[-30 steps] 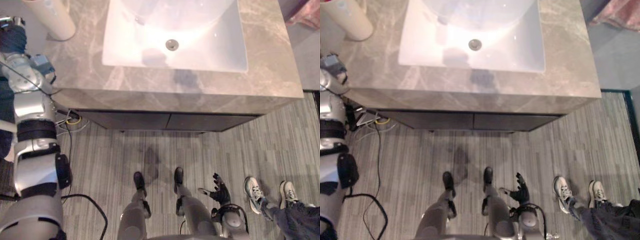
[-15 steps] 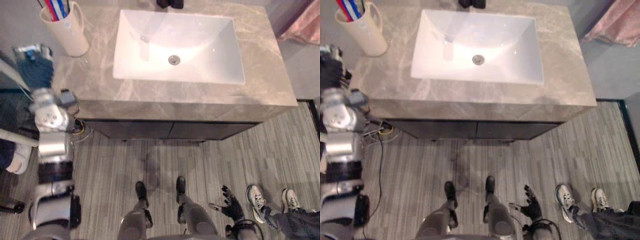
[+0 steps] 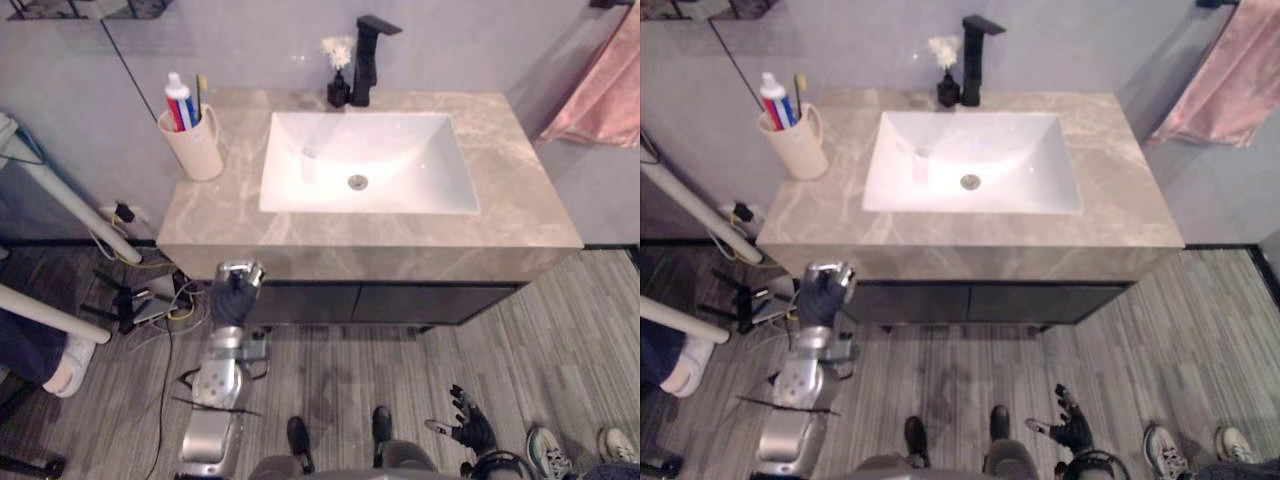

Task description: Organize washtable

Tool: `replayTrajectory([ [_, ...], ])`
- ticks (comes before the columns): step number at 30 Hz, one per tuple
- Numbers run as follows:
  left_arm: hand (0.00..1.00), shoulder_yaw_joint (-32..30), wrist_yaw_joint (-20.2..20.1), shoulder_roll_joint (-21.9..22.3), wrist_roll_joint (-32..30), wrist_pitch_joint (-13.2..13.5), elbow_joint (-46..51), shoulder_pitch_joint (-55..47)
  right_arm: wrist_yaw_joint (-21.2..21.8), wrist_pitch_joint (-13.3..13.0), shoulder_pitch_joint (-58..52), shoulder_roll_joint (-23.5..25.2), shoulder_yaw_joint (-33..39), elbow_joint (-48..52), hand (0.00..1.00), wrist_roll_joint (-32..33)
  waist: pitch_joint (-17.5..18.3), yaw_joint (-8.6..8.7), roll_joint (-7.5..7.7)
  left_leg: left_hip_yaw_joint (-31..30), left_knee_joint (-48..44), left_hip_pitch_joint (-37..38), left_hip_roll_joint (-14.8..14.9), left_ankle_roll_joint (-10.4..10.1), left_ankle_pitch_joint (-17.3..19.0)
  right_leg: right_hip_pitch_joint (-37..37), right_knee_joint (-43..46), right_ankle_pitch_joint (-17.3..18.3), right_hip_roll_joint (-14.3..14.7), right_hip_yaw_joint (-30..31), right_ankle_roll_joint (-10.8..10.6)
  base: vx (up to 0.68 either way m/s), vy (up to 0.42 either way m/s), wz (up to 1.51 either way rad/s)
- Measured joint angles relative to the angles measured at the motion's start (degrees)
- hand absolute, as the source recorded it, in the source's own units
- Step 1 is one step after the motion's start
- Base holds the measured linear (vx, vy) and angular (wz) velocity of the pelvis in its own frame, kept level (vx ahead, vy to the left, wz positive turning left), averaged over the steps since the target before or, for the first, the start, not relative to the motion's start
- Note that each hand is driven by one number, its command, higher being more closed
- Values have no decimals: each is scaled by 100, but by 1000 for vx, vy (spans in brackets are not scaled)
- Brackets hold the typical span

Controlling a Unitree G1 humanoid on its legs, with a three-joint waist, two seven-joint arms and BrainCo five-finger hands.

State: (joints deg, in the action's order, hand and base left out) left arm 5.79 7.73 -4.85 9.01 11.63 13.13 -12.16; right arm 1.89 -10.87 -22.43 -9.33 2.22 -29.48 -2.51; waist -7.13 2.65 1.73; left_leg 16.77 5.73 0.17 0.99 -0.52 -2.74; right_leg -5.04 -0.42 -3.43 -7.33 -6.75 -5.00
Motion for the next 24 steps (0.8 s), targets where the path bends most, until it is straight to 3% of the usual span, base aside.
replayTrajectory([
  [3,100,151,-115,85,55,0,114,-83,72,7,-109,4,1,4,0,-44,31,11,-6,-6,-4,130,-25,66,57,-34,469,310,-93,-114,-13,72,17,7],
  [7,100,474,-195,127,54,5,190,-69,62,11,-151,60,-98,4,0,-37,24,90,96,-134,-3,307,-131,93,154,-216,1414,905,-260,-87,-72,49,-18,14],
  [11,100,664,-268,117,56,2,188,-65,51,15,-156,180,-220,1,0,-36,25,134,95,-211,1,230,-78,39,179,-205,1309,898,-186,-127,-114,97,-35,8],
  [14,100,958,-282,115,56,-3,87,86,-80,20,-321,460,-122,4,0,-17,21,266,93,-656,-293,167,-13,-32,325,216,1109,1047,-182,-550,16,202,-47,76],
  [16,100,1041,-282,152,81,-4,76,214,-101,30,-504,663,-122,312,0,103,12,121,113,-631,-2110,-606,201,-40,910,381,1253,1103,-270,-917,-43,134,-10,78],
  [18,100,1012,-274,198,289,-4,117,284,-183,7,-499,652,-179,774,0,258,-49,33,18,-334,-3718,-1349,583,-78,993,501,1325,1105,-195,-1003,-39,74,-31,36],
  [19,100,1001,-270,222,332,-4,142,303,-213,-1,-503,636,-177,921,0,306,-84,-52,-8,-204,-4102,-1505,725,-100,980,600,1309,1131,-179,-997,-3,89,-21,14],
  [20,100,1022,-270,254,402,3,237,323,-270,-6,-500,631,-186,1148,0,405,-121,-170,46,-1,-4586,-1623,973,-12,1126,753,1277,1279,-178,-989,53,67,28,-3],
  [21,100,1055,-271,285,439,6,342,364,-315,-8,-486,593,-180,1326,0,425,-132,-251,-21,116,-4664,-1647,1293,54,1328,859,1266,1397,-155,-997,118,60,48,-3],
  [24,100,1324,-280,424,437,21,516,508,-326,-7,-480,503,-138,1483,0,430,-96,-337,-105,17,-3610,-1588,1573,-113,1294,852,1250,1562,-197,-911,53,79,180,-4],
])
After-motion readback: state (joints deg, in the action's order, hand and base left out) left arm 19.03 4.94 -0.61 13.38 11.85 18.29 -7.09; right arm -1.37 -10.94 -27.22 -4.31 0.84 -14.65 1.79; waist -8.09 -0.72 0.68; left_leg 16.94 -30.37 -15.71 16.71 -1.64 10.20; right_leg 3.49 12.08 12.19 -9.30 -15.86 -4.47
